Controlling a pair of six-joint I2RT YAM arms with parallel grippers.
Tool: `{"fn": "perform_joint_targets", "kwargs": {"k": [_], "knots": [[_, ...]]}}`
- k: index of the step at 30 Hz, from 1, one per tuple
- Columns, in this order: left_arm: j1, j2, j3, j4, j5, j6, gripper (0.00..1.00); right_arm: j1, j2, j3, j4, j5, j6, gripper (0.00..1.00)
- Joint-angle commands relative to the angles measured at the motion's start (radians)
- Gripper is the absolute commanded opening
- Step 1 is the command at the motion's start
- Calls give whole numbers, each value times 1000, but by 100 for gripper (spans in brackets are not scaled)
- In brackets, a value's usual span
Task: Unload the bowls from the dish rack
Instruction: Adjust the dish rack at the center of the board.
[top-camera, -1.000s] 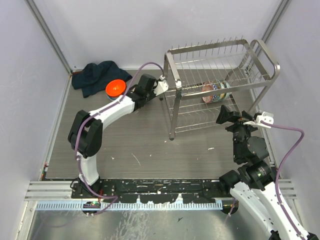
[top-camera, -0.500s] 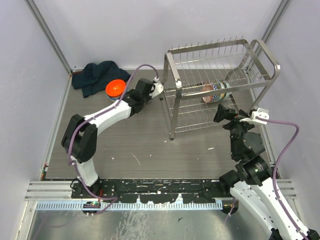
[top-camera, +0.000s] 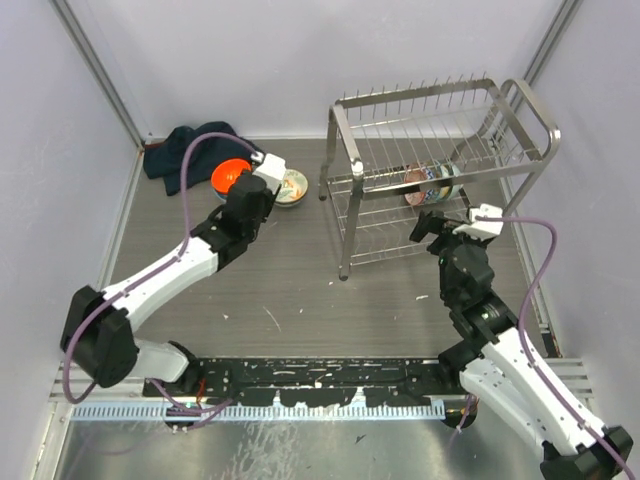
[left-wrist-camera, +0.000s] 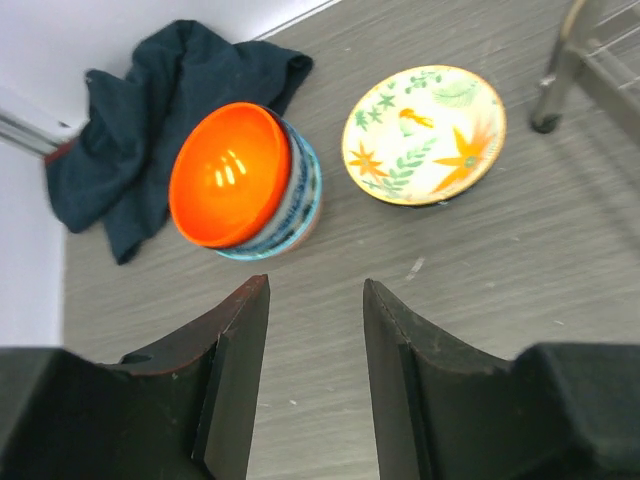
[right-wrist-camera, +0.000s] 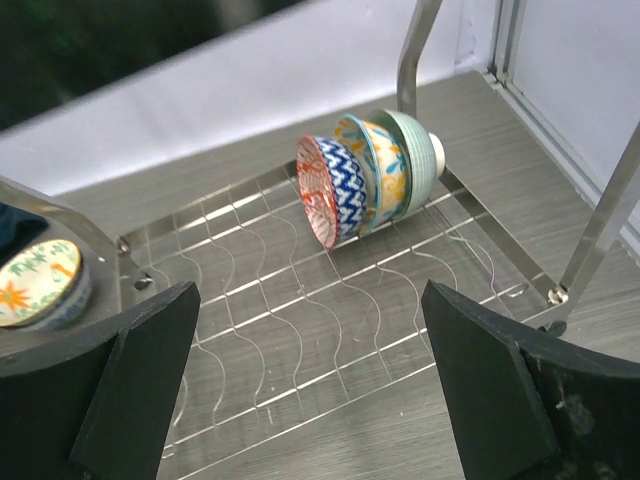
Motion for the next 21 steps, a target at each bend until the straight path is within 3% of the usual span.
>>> {"fn": "perform_joint_targets", "kwargs": {"k": [1, 5, 9, 13, 21], "knots": [[-6, -171, -147, 163, 172, -232, 51, 6, 80, -50, 145, 58, 21, 100], [-13, -301, -321, 376, 326, -345, 54, 6, 171, -67, 198, 95, 19, 100], [-82, -340, -402, 508, 347, -370, 57, 6, 206, -77, 232, 131, 10, 100], [-169, -284, -423, 610, 312, -346, 65, 5, 246, -70, 248, 180, -6, 100], [-304, -117, -461, 833, 277, -284, 68, 4, 287, -51, 250, 191, 2, 100]]}}
